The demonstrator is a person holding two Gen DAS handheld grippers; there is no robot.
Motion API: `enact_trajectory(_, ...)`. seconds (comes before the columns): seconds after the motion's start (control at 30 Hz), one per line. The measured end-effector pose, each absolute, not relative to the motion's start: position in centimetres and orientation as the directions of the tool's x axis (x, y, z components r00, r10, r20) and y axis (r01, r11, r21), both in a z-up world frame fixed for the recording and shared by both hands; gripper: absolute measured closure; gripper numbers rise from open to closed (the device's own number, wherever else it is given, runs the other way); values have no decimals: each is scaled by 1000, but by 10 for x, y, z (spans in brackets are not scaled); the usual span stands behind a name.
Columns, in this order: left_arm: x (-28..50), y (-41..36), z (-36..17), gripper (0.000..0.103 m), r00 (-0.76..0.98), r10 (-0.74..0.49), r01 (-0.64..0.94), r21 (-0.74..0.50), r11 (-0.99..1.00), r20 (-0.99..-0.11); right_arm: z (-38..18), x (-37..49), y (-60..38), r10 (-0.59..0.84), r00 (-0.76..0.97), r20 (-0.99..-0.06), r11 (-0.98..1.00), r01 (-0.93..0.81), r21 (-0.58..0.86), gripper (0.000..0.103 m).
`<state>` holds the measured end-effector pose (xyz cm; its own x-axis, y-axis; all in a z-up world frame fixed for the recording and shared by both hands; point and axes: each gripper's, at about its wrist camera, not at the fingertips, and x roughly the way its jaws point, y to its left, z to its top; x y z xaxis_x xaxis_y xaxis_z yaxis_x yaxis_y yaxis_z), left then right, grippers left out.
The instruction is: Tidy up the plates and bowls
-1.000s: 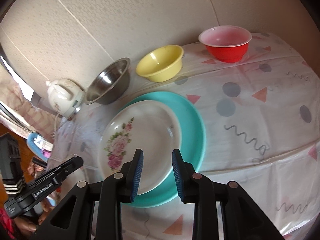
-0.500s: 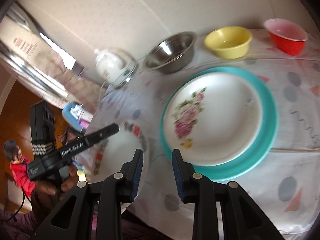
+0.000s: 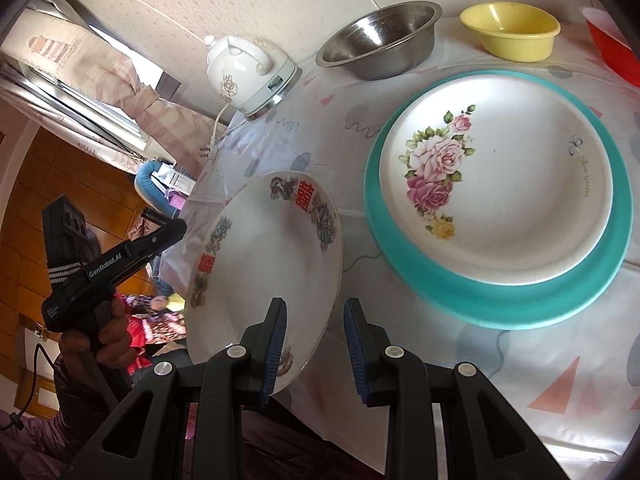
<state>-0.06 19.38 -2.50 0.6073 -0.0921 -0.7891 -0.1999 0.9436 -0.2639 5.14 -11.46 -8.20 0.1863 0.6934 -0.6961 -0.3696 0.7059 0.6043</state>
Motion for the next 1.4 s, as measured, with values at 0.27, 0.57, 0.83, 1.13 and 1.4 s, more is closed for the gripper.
enact_trajectory(0.27,-18,202,-54,75,558,-130,-194,-281,940,-820,-89,52,-104,695,168,-699,700,-383,604,72)
enact_trajectory(0.57,-11,179,-63,75,557,-183,-103,-286,953,-810,-99,51,-91,681,145,-717,705,-395,589,71)
enact_trajectory(0.83,-8,177,-64,75,562,-179,-90,-275,957,-808,-99,55,-76,644,157,-749,730,-421,539,74)
enact_trajectory(1.13,11,180,-64,75,570,-160,-102,-263,959,-806,-101,61,-72,628,162,-761,742,-421,522,74)
enact_trajectory(1.4,19,179,-70,74,570,-172,-77,-260,963,-803,-103,63,-77,657,151,-738,723,-405,560,74)
